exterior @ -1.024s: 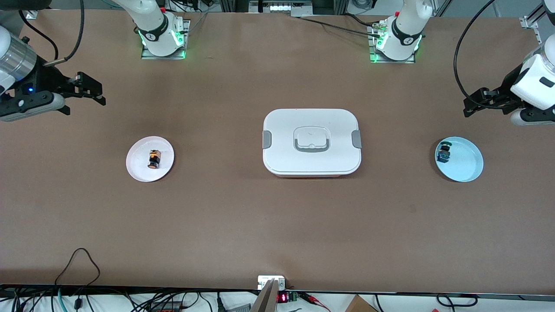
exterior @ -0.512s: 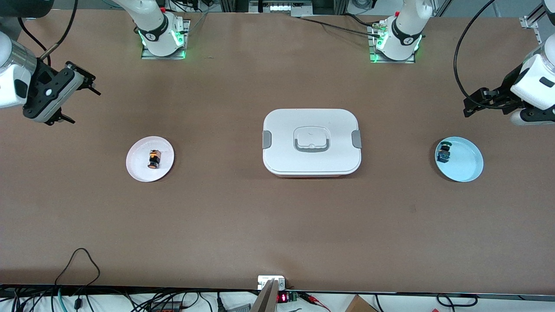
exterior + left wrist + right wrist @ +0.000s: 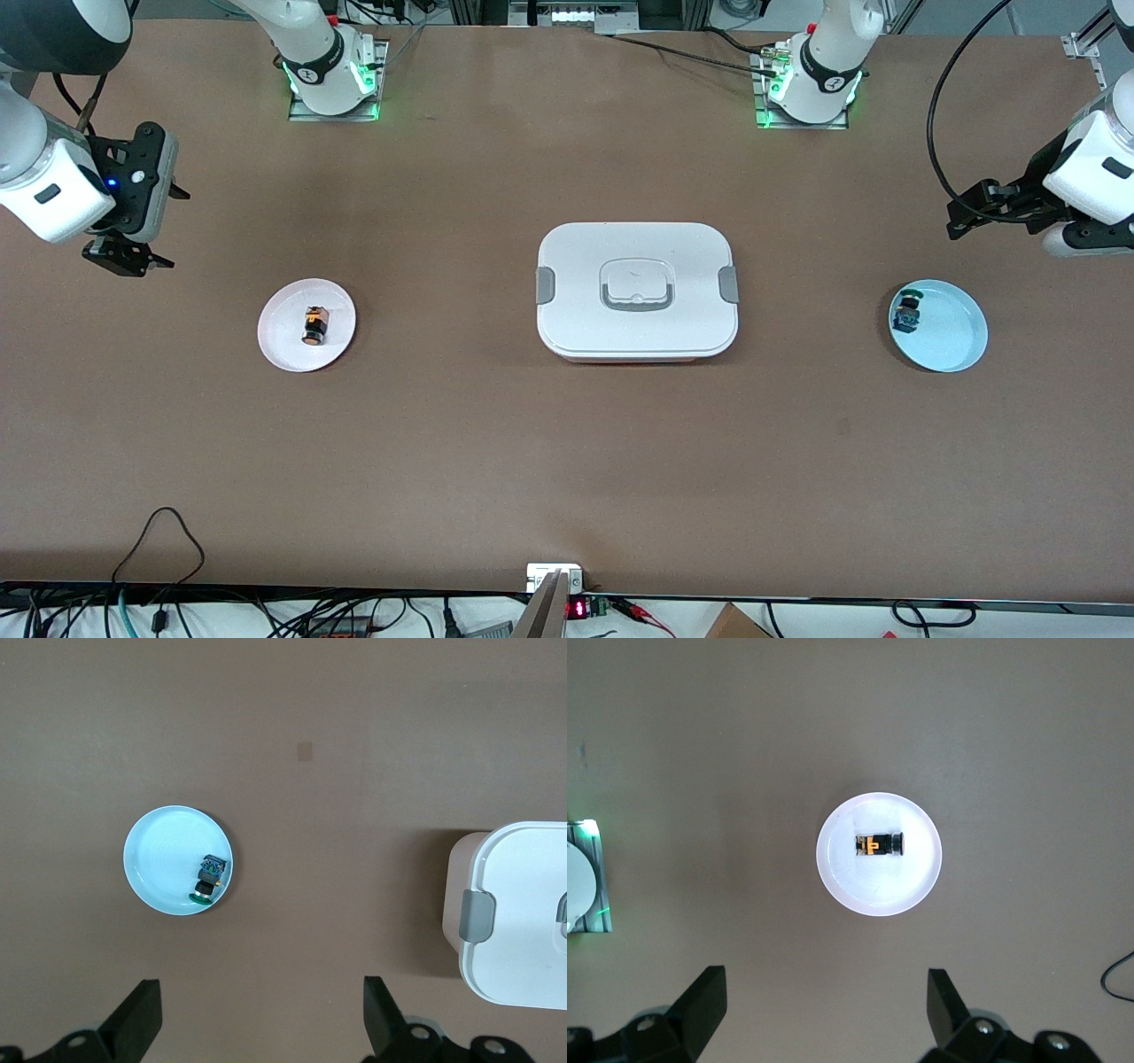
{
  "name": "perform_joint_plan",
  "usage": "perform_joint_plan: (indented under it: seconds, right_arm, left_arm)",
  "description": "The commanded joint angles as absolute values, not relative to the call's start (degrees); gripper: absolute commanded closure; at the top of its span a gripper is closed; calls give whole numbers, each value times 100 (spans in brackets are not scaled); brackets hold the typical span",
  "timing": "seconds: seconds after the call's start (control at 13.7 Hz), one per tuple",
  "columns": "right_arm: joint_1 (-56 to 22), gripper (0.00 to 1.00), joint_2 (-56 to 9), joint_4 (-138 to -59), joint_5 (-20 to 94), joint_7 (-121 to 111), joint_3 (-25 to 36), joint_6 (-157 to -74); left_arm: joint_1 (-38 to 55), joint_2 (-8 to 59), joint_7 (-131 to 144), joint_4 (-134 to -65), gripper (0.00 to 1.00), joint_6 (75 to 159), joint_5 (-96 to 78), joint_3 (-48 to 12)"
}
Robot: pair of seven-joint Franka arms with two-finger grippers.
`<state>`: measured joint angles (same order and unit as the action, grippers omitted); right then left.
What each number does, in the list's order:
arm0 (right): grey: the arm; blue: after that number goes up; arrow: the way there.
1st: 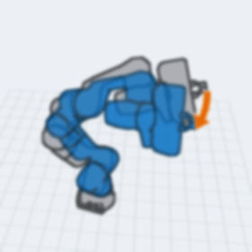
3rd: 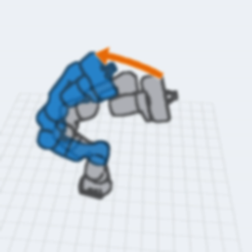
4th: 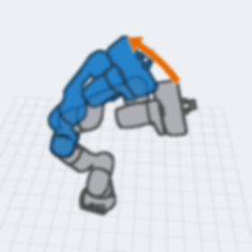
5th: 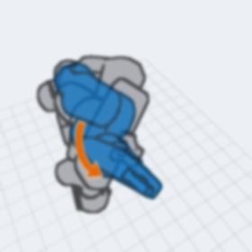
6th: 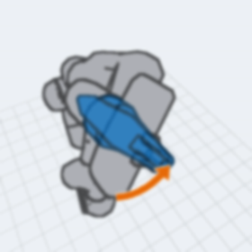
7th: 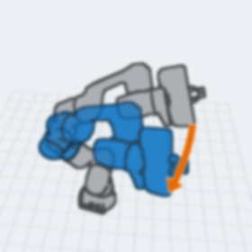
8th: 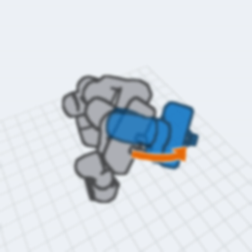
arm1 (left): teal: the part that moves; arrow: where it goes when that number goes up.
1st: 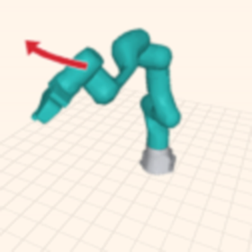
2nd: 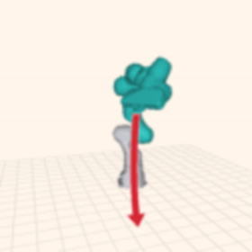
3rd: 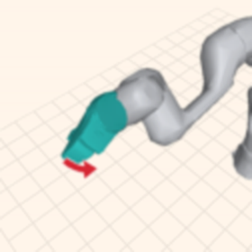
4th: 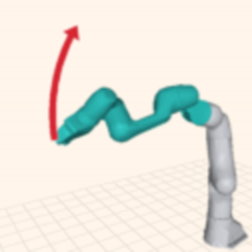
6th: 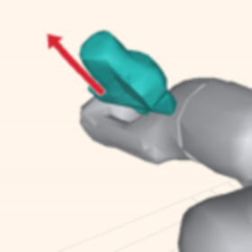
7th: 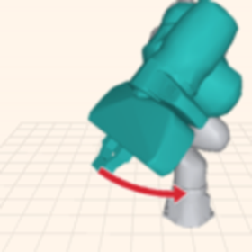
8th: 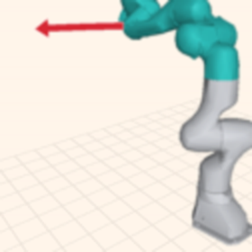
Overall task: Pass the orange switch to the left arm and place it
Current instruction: 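Lower the right gripper over the orange switch on the white plate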
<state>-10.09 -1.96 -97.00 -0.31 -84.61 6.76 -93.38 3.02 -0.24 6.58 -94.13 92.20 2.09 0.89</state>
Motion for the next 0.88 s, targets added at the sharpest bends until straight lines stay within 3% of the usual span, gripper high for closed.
perform_joint_plan:
  seconds: [0.0,0.29,0.8]
  right_arm:
    - [-1020,0,-281,-9562,-123,-8657,633,-9246]
    - [-1046,0,-868,-9685,-79,-9043,624,-9473]
    - [-1020,0,-1045,-11441,-53,-9132,624,-11897]
  left_arm:
    - [325,62,721,-9229,0,9097,211,105]
    - [316,62,721,-9220,0,9097,211,105]
    - [316,62,721,-9228,0,9097,211,105]
